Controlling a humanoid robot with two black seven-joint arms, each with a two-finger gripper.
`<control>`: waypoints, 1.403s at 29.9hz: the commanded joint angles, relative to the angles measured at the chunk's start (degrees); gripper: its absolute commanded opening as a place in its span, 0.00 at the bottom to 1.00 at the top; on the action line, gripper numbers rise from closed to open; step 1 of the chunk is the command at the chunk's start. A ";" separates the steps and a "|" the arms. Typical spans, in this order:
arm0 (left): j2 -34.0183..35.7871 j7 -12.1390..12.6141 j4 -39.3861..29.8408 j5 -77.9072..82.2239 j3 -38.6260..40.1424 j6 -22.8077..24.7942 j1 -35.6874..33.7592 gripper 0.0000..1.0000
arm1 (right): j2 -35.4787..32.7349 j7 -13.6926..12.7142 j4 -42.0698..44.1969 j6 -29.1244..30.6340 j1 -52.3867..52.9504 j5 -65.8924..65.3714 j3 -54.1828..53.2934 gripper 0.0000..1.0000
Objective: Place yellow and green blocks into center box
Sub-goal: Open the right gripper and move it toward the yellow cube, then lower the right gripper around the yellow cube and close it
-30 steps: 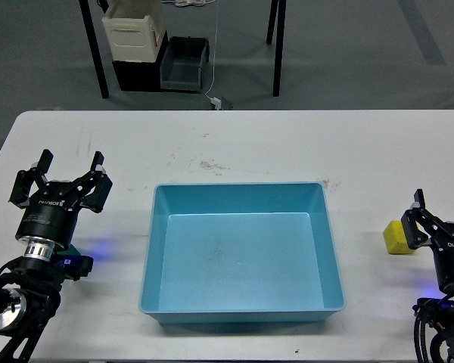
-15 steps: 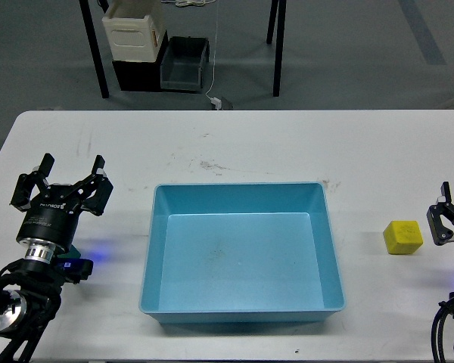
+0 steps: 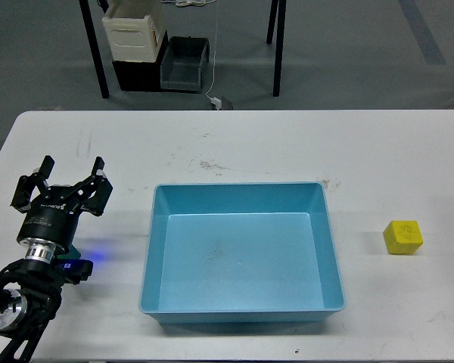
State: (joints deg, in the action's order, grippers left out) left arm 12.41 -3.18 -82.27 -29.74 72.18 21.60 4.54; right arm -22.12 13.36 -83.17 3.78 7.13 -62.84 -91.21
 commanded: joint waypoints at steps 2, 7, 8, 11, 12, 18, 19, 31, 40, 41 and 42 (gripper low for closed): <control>-0.02 0.01 0.09 -0.05 0.06 -0.07 -0.14 1.00 | -5.11 0.96 0.90 0.88 4.38 -7.12 5.68 0.99; -0.19 -0.08 0.97 -0.14 -0.02 -0.07 -0.05 1.00 | -22.40 12.45 0.46 11.58 5.87 -7.64 13.23 0.99; -0.54 -0.08 0.97 -0.14 -0.11 -0.07 -0.05 1.00 | -25.83 14.64 0.37 13.95 6.57 -7.73 15.25 0.99; -1.86 -0.08 0.97 -0.05 -0.02 -0.15 -0.23 1.00 | -34.37 14.64 -0.07 18.36 10.08 -8.08 19.91 0.99; -1.86 -0.08 0.97 -0.05 -0.02 -0.15 -0.23 1.00 | -36.66 14.64 -0.07 19.33 11.22 -8.52 21.15 0.99; -2.04 -0.08 0.97 -0.05 -0.02 -0.33 -0.23 1.00 | -44.24 14.64 -0.51 20.22 18.43 -28.43 33.00 0.99; -2.04 -0.08 0.97 -0.05 -0.02 -0.33 -0.14 1.00 | -44.24 14.64 -0.68 20.22 20.01 -34.48 35.29 0.99; -2.39 -0.08 0.97 -0.05 0.06 -0.86 -0.05 1.00 | -40.81 14.64 -0.68 19.95 33.37 -57.11 56.03 0.99; -2.57 -0.08 1.06 -0.05 0.06 -0.86 0.30 1.00 | -36.86 14.64 0.02 20.66 38.13 -59.23 65.71 0.99; -2.57 -0.08 1.14 -0.05 0.06 -0.86 0.30 1.00 | -36.25 14.64 -0.07 20.66 38.04 -59.50 65.98 0.99; -2.57 -0.08 1.40 -0.05 0.06 -0.86 0.30 1.00 | -35.54 14.64 -0.07 20.66 38.13 -59.93 66.50 0.99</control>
State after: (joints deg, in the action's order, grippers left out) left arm 9.85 -3.26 -81.25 -29.79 72.25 20.74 4.81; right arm -59.51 27.99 -83.34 24.43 45.13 -122.05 -26.04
